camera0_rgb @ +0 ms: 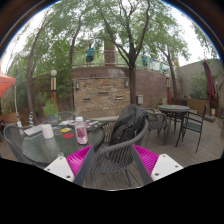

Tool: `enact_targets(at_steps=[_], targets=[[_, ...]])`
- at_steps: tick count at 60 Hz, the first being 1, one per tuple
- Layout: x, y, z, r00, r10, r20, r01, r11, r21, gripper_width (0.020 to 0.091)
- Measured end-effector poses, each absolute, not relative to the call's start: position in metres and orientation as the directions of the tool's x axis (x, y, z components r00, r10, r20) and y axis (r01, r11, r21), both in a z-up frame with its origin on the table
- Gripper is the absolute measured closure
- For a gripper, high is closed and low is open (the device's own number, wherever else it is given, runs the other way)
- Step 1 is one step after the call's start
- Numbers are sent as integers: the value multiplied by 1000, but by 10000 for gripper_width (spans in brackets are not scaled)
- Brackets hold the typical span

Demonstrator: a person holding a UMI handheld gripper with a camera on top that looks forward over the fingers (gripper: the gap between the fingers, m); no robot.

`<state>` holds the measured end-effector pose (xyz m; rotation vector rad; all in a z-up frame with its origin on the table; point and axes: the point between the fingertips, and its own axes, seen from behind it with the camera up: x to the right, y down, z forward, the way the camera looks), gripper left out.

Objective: Pour water

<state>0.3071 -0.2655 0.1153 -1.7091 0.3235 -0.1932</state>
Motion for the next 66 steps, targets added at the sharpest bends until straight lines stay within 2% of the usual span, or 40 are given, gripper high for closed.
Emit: enact_targets(at_steps=[9,22,33,42,57,59,60,61,62,66], targets=[[305,-264,120,944,-319,-81,-124,-117,-985,266],[304,-239,108,952,-304,-48,-93,-134,-987,265],[257,-139,100,977,-204,-55,-86,-145,-986,264],[233,-49,92,981,-192,28,-1,-148,-989,267],[226,38,95,978,-203,54,26,-136,-990,283],[223,41,94,980,-194,51,23,-140,-990,336],[222,44,93,980,-191,47,20,-144,-989,411],[223,46,91,981,-191,45,16,-150,-989,531],[224,48,89,980,-197,43,12,-160,-987,574],[230,52,92,969,-240,50,14,-147,-989,581]])
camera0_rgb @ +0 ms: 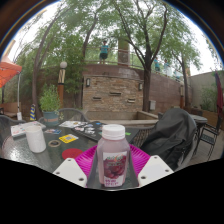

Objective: Pour water

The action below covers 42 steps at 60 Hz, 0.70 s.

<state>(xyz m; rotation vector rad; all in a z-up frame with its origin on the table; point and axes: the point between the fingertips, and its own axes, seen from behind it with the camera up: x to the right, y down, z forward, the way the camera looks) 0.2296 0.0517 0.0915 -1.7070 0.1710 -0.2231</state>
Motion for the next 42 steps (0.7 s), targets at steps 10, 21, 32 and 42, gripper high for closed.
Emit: enact_targets(at_steps=[10,21,32,42], targets=[[222,53,92,968,-239,73,33,-167,-985,654],[194,74,133,931,-216,294,248,-216,-944,675],[104,135,215,557,-109,824,806,-171,-567,676],[8,185,203,-212,-21,977,975,-67,210,681]])
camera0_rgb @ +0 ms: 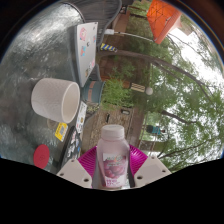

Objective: Pour water

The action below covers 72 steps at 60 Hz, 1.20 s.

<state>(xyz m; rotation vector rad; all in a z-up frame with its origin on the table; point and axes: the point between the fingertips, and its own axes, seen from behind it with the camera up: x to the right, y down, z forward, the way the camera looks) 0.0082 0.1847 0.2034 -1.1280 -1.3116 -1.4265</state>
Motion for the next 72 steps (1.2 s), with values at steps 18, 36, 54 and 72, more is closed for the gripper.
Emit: enact_targets(at_steps=[18,36,54,72], targets=[[-43,205,157,-768,-36,640,634,105,767,678],[-59,208,227,-429,-102,897,895,88,438,676],[38,184,248,993,-19,113,114,63,-992,679],[74,199,73,999,-31,-13,-17,-149,-989,677]])
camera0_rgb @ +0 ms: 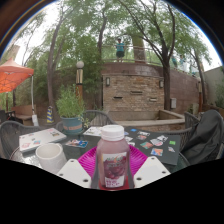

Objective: Pour water

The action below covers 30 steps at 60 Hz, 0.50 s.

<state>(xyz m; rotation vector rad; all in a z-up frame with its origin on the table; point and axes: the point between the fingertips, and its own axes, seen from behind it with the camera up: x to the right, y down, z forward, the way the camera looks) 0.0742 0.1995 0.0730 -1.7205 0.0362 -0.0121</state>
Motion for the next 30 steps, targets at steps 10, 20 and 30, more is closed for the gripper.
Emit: enact_targets(at_steps=[10,20,30], targets=[[89,193,79,999,-36,27,22,-123,-992,675],[89,195,88,999,-35,6,1,-137,-991,571],[91,168,93,998,-43,49,41,-187,-982,272]])
